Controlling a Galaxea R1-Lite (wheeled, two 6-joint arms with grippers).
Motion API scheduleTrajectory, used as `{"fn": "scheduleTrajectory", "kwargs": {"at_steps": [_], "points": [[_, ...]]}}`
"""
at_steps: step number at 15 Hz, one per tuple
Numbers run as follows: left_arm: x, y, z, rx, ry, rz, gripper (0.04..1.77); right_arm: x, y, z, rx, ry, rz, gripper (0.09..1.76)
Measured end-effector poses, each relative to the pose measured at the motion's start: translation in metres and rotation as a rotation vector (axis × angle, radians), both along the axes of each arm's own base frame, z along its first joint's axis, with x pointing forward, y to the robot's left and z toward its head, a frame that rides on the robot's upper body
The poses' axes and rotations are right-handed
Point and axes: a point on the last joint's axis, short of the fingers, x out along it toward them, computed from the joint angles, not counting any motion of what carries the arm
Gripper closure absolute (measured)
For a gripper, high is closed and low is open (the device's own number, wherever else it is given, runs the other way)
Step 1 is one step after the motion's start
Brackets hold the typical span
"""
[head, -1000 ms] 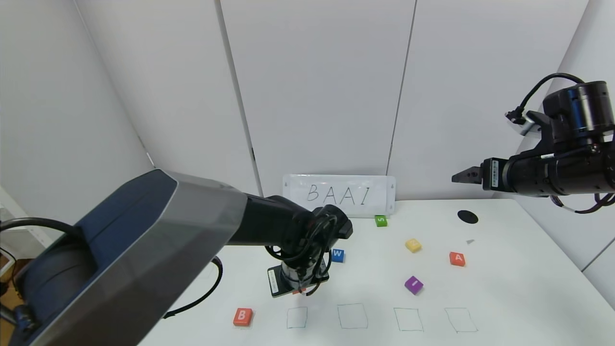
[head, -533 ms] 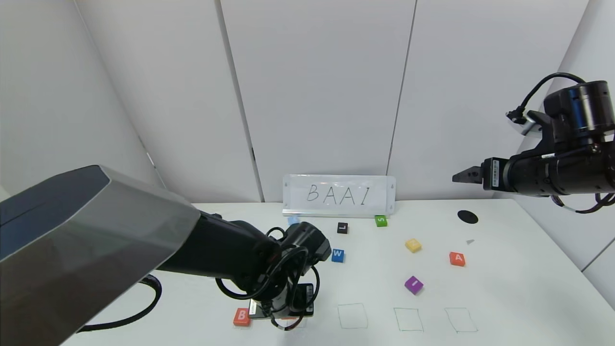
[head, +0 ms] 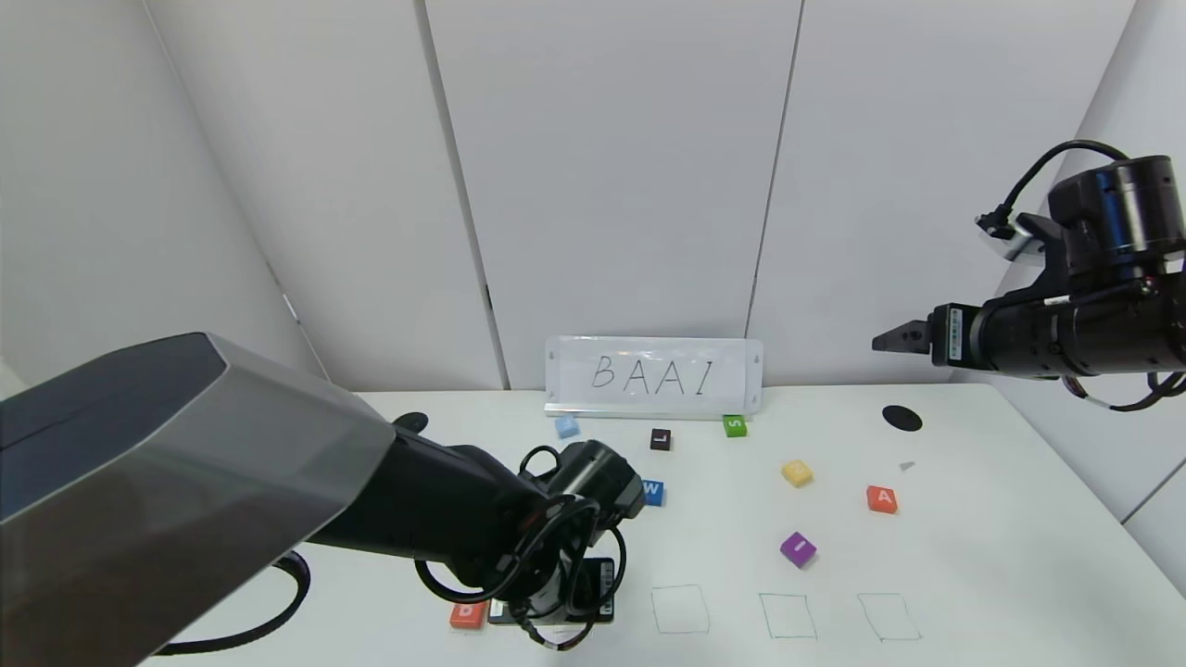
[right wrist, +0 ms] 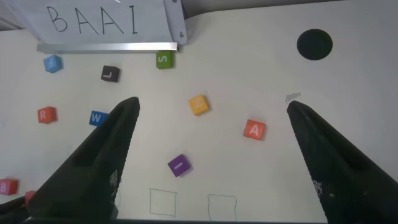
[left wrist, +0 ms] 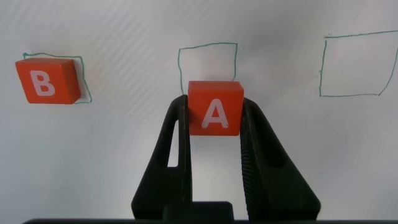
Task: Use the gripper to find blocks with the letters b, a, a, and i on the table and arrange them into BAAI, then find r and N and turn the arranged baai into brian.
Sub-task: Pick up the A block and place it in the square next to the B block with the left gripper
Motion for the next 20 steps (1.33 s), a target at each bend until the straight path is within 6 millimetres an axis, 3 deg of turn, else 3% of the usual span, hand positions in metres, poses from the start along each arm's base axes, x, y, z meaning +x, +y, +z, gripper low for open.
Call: {"fn": "scheduleTrajectory", "kwargs": {"at_steps": [20], "points": [[0.007, -0.007, -0.031, 0.027, 0.011, 0.012, 1.3, 0.0, -0.001, 0.0, 0.0, 0.0, -0.003, 0.14]]}}
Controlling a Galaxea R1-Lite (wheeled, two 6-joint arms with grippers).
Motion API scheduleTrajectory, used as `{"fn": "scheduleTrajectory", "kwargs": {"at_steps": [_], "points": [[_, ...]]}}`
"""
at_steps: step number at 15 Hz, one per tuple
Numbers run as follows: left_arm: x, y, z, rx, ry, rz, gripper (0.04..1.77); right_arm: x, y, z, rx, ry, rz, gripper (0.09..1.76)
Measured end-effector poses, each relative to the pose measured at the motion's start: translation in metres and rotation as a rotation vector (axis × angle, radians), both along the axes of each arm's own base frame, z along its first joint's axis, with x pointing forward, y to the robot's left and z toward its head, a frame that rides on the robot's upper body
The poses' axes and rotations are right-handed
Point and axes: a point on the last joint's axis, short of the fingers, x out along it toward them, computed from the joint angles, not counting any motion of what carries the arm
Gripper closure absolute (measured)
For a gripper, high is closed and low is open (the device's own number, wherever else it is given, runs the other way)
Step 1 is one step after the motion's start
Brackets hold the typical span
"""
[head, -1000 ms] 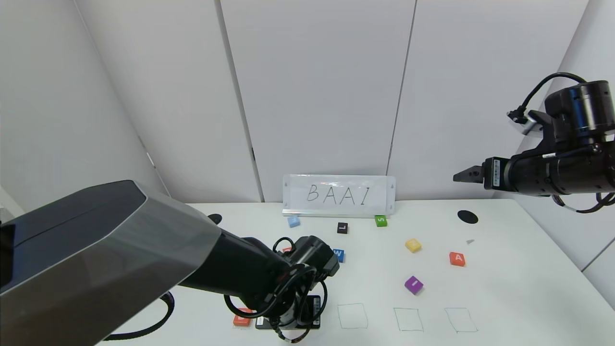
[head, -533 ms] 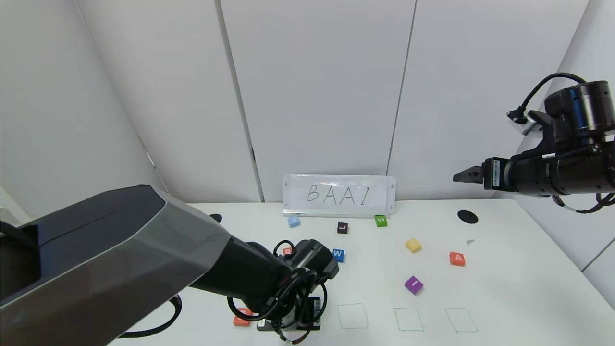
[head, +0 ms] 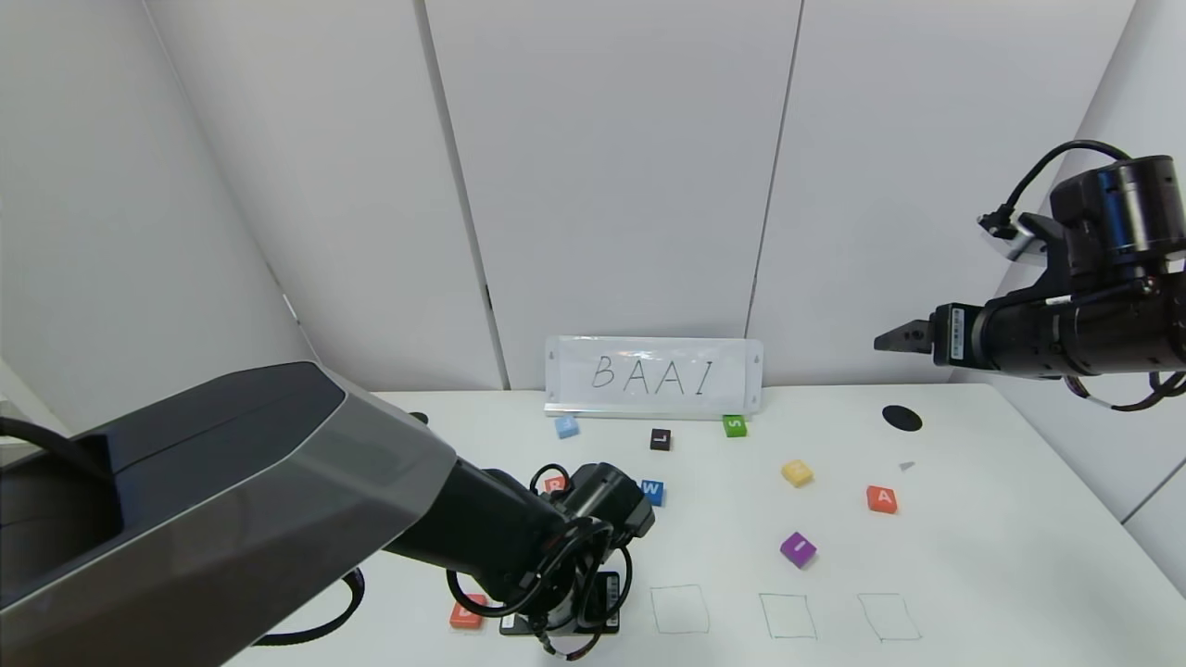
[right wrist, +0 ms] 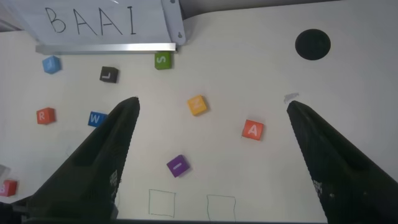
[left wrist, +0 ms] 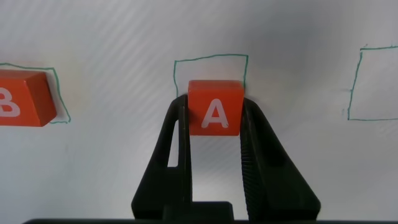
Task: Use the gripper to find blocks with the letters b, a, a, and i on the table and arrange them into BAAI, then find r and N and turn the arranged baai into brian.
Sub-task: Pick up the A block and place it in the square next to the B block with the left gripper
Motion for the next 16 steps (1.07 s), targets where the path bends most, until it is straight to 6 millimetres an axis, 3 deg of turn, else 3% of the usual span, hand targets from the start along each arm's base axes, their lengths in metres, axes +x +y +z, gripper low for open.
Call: {"fn": "scheduleTrajectory", "kwargs": {"at_steps": [16], "points": [[0.0048, 0.003, -0.0003, 0.001, -0.002, 0.011, 1.3, 0.0, 0.0005, -0.0002, 0.0, 0.001, 0.001, 0.14]]}}
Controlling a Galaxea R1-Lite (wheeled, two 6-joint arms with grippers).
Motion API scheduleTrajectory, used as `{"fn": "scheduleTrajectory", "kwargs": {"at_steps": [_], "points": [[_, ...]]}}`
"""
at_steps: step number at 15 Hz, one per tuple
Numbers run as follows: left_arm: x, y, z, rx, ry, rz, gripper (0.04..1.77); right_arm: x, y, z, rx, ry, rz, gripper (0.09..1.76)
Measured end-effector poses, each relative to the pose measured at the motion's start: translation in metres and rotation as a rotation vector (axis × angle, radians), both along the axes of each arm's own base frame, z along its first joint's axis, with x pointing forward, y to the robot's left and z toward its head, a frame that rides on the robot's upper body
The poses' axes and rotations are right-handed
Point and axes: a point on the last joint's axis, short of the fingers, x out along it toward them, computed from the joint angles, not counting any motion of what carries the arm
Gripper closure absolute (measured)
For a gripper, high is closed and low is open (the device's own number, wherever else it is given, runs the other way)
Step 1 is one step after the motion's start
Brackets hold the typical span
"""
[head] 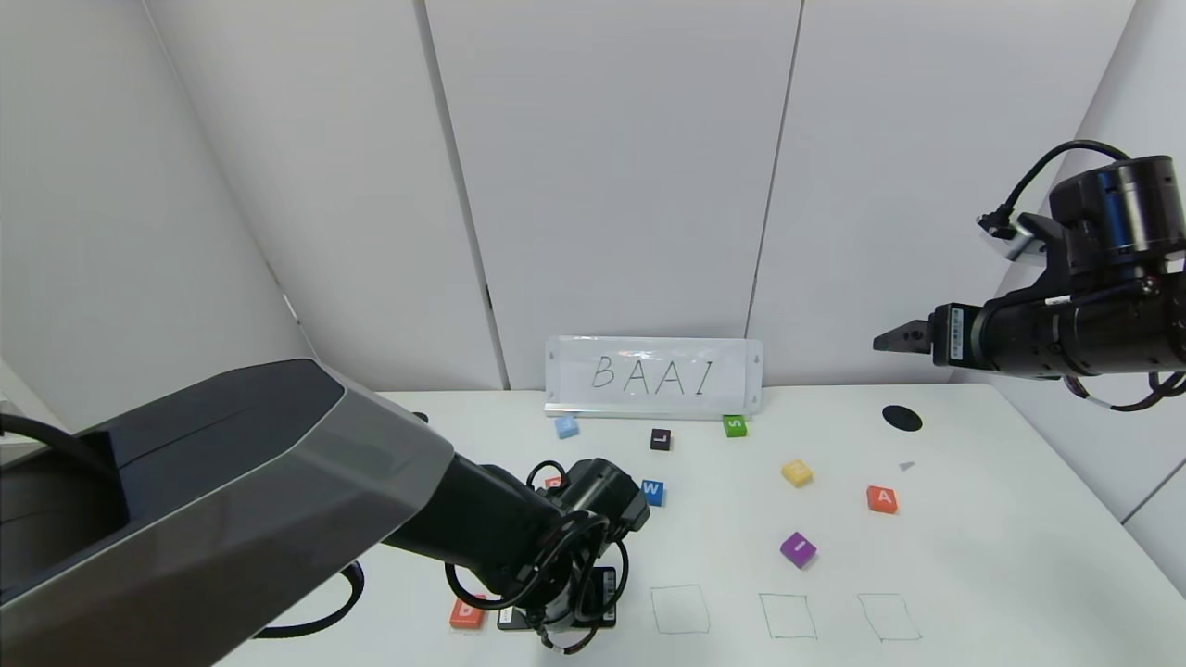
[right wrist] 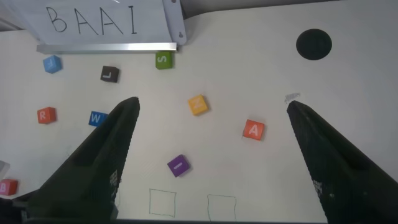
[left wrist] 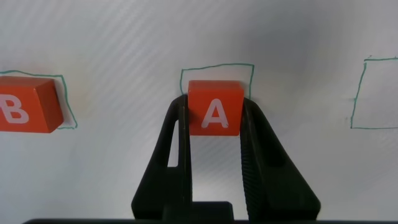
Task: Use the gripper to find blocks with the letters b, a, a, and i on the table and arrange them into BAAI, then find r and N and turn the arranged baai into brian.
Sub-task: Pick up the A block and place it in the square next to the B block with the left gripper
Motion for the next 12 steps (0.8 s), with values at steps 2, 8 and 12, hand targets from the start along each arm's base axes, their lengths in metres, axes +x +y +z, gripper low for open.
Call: {"fn": "scheduleTrajectory", "kwargs": {"at_steps": [2, 8, 12], "points": [[0.0001, -0.0003, 0.0003, -0.001, -0.001, 0.0, 1.3, 0.0, 0.0001, 0.0, 0.0, 0.0, 0.001, 0.14], [0.0005, -0.0004, -0.0007, 0.001, 0.0, 0.0, 1.09, 0.0003, 0.0007, -0.0005, 0.0, 0.001, 0.002, 0.14], [0.0008, -0.0008, -0.002, 0.003, 0.002, -0.001, 0.7, 0.0003, 0.0012, -0.0006, -0.001, 0.002, 0.004, 0.14]]}}
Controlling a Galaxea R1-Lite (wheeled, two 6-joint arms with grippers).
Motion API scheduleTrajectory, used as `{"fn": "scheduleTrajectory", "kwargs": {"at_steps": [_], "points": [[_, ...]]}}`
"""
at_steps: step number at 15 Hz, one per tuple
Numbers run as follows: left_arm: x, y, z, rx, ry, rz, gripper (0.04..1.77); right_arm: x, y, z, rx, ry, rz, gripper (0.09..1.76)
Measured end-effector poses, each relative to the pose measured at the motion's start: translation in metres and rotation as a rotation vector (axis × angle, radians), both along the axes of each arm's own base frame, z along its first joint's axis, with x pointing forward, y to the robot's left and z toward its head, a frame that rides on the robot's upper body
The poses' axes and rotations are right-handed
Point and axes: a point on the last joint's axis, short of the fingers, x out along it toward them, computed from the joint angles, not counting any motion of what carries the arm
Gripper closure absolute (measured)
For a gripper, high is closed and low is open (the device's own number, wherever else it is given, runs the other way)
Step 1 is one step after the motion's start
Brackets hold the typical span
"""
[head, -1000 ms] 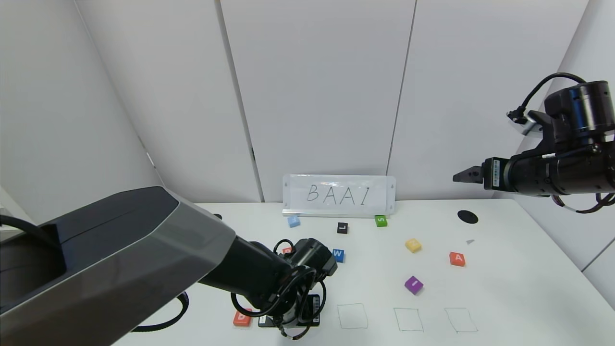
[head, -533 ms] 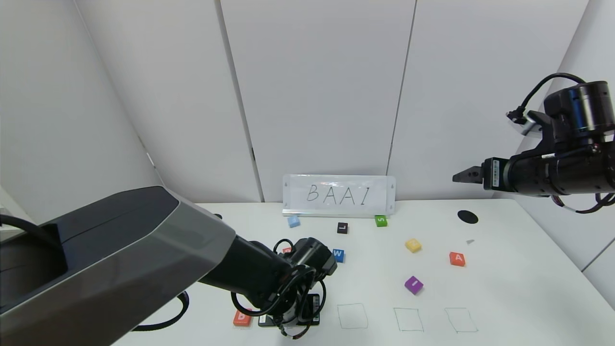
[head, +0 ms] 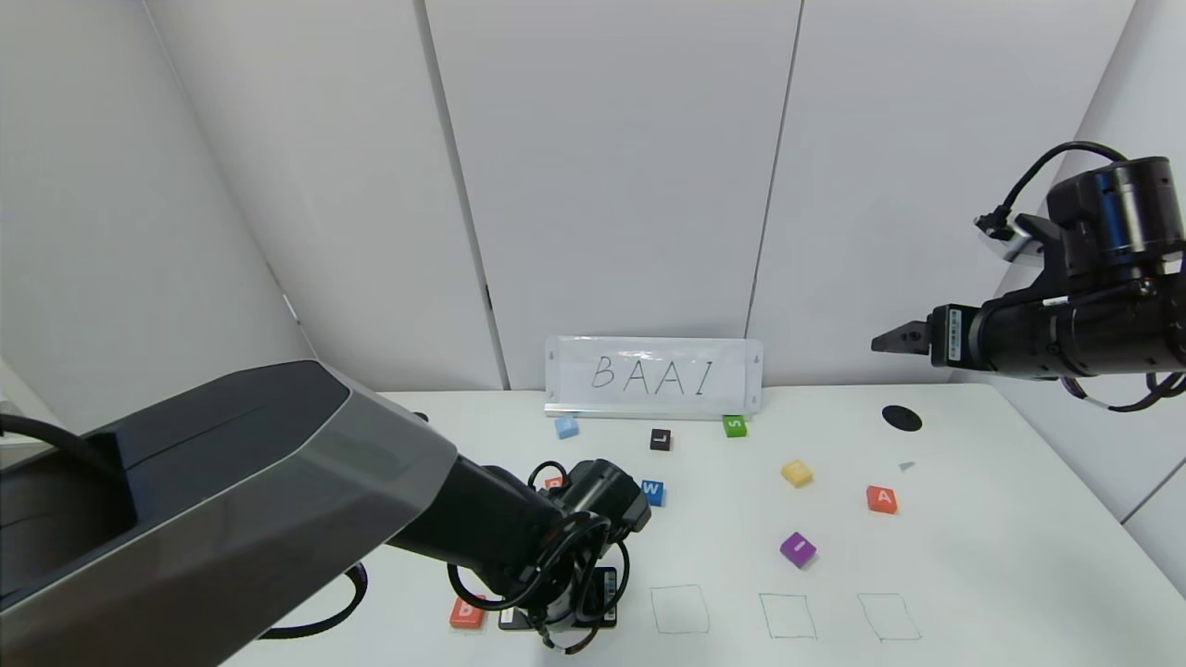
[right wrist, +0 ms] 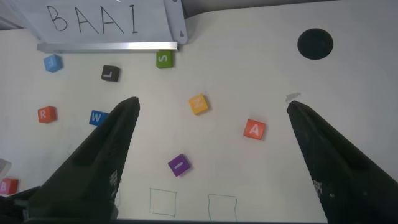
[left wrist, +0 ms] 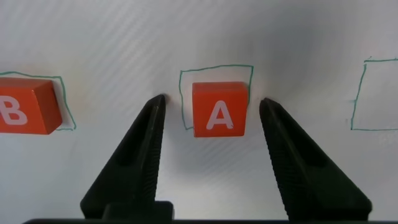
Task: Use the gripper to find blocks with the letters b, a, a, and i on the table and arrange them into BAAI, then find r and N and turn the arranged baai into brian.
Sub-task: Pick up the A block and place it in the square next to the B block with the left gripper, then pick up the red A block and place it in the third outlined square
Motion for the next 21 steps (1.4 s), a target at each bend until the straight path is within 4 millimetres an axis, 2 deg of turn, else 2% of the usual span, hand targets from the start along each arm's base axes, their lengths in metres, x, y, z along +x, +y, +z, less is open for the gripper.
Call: {"fn": "scheduleTrajectory", "kwargs": {"at_steps": [4, 9, 17, 21], "points": [[0.0, 0.0, 0.0, 0.0, 0.0, 0.0, 0.46, 0.0, 0.0, 0.0, 0.0, 0.001, 0.001, 0.14], [0.0, 0.0, 0.004, -0.004, -0.006, -0.001, 0.29, 0.0, 0.0, 0.0, 0.0, 0.0, -0.001, 0.14], [0.0, 0.004, 0.016, -0.019, -0.029, 0.005, 0.16, -0.001, -0.001, 0.001, 0.001, -0.003, -0.002, 0.14], [-0.002, 0.009, 0.033, -0.037, -0.059, -0.003, 0.14, -0.001, -0.002, 0.001, 0.001, -0.004, -0.005, 0.14]]}}
